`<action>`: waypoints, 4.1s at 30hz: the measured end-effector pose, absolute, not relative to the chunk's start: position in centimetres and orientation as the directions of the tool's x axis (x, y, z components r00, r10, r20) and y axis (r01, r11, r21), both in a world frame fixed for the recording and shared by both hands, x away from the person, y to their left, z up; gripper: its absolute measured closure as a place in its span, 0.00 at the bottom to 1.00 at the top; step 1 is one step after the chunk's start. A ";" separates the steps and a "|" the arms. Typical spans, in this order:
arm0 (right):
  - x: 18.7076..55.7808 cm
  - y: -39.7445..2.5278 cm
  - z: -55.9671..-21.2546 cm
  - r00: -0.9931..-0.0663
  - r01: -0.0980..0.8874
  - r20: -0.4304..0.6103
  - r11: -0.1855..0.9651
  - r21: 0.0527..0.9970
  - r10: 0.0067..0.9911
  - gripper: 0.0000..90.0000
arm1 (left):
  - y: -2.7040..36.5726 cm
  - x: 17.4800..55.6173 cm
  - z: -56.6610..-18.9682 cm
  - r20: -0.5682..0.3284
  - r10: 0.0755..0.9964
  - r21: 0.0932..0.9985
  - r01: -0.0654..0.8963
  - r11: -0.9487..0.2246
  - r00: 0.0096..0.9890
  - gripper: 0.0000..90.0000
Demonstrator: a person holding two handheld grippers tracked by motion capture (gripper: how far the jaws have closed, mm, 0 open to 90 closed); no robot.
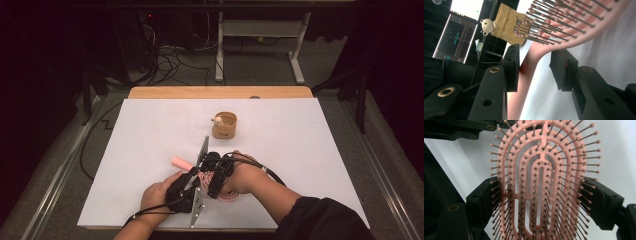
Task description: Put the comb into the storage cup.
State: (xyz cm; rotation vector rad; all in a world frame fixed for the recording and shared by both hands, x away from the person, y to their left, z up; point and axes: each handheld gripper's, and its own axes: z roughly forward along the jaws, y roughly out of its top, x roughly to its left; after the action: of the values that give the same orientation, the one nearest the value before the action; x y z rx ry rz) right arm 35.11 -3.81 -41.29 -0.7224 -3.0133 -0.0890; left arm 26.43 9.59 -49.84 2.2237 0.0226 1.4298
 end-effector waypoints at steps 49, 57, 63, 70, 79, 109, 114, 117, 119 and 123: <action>35.5 -3.8 -39.9 -0.881 0.471 0.075 0.880 0.056 0.467 0.22 | 9.4 26.3 -49.8 0.909 0.164 0.268 -0.237 -0.934 0.383 0.89; 35.6 -3.9 -39.7 -0.881 0.471 0.084 0.880 0.066 0.465 0.22 | 9.5 26.3 -49.7 0.911 0.163 0.267 -0.241 -0.933 0.379 0.89; 35.6 -4.0 -39.6 -0.880 0.473 0.088 0.878 0.068 0.467 0.22 | 9.4 26.2 -49.7 0.918 0.157 0.256 -0.243 -0.935 0.363 0.89; 35.6 -4.0 -39.7 -0.877 0.477 0.096 0.876 0.062 0.471 0.22 | 9.4 26.2 -49.7 0.923 0.152 0.249 -0.247 -0.937 0.354 0.89; 35.4 -4.0 -39.5 -0.884 0.465 0.088 0.883 0.068 0.459 0.19 | 9.3 26.1 -49.9 0.930 0.125 0.221 -0.253 -0.942 0.347 0.89; 34.7 -5.5 -37.4 -0.893 0.449 0.036 0.891 0.063 0.448 0.00 | 9.6 26.4 -49.8 0.931 0.153 0.236 -0.226 -0.945 0.333 0.90; 34.5 -6.3 -36.9 -0.895 0.446 0.023 0.894 0.056 0.445 0.00 | 9.8 26.5 -49.8 0.927 0.171 0.252 -0.218 -0.943 0.335 0.90; 34.4 -6.9 -36.7 -0.893 0.451 0.019 0.891 0.056 0.450 0.00 | 9.8 26.5 -49.8 0.926 0.171 0.253 -0.217 -0.943 0.337 0.90; 34.4 -7.2 -36.6 -0.893 0.449 0.019 0.891 0.057 0.449 0.00 | 9.9 26.6 -49.8 0.925 0.171 0.252 -0.211 -0.944 0.340 0.90; 34.3 -7.9 -36.4 -0.891 0.455 0.021 0.889 0.054 0.454 0.00 | 10.1 26.7 -49.7 0.922 0.186 0.264 -0.201 -0.943 0.339 0.90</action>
State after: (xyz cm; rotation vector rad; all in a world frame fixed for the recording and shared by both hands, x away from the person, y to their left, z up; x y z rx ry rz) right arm 34.34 -7.90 -36.39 -0.7329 -3.0453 -0.0909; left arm 26.71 10.09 -49.74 2.2774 -0.0140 1.6343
